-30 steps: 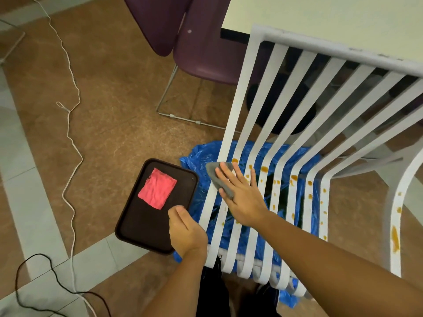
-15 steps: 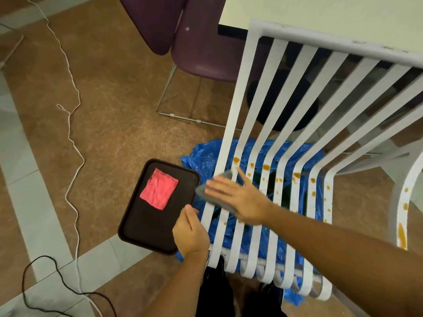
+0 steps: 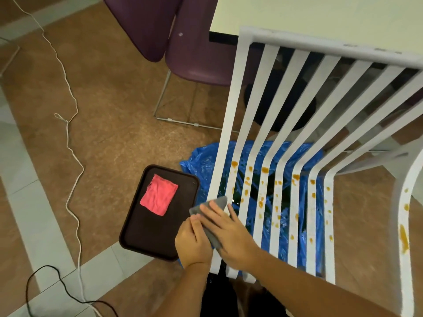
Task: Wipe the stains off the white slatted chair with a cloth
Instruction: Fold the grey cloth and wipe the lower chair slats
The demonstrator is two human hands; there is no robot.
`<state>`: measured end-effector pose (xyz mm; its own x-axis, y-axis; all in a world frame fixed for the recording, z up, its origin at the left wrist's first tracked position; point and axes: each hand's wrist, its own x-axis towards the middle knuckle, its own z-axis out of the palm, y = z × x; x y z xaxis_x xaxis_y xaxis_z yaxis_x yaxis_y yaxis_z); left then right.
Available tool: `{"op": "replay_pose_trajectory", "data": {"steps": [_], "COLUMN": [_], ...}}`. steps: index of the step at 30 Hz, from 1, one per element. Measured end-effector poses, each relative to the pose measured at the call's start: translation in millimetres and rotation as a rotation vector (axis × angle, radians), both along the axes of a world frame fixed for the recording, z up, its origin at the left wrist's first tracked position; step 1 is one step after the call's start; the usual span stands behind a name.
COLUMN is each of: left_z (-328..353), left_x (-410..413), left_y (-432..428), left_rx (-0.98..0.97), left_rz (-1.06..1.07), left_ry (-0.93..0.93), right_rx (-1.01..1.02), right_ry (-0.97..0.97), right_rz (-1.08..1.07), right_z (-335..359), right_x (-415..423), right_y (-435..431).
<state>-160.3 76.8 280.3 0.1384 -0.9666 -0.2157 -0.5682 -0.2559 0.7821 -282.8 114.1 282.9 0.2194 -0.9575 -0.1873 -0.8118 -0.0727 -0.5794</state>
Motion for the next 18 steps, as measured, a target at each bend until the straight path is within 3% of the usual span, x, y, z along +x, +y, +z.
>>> {"op": "replay_pose_trajectory", "data": {"steps": [2,7,12,18], "left_z": [1.8,6.0,6.7,7.0], "left_x": [-0.1,-0.4,-0.8,-3.6], "left_y": [-0.8,-0.7,-1.5,-1.1], "left_rx": [0.007,0.013,0.056,0.083], "left_rz": [0.014,0.033,0.037,0.060], "left_ry": [-0.003,-0.015,-0.057,-0.061], "right_rx": [-0.022,-0.109,-0.201,-0.150], "right_ry": [-0.010,0.274,0.561,0.478], "right_rz": [0.050,0.287,0.108,-0.083], "right_z": [-0.7,3.6,36.0,34.6], "right_x": [-0.6,-59.5,-121.4,-76.1], "right_y": [7.0,-51.9,-160.2,-144.9]}}
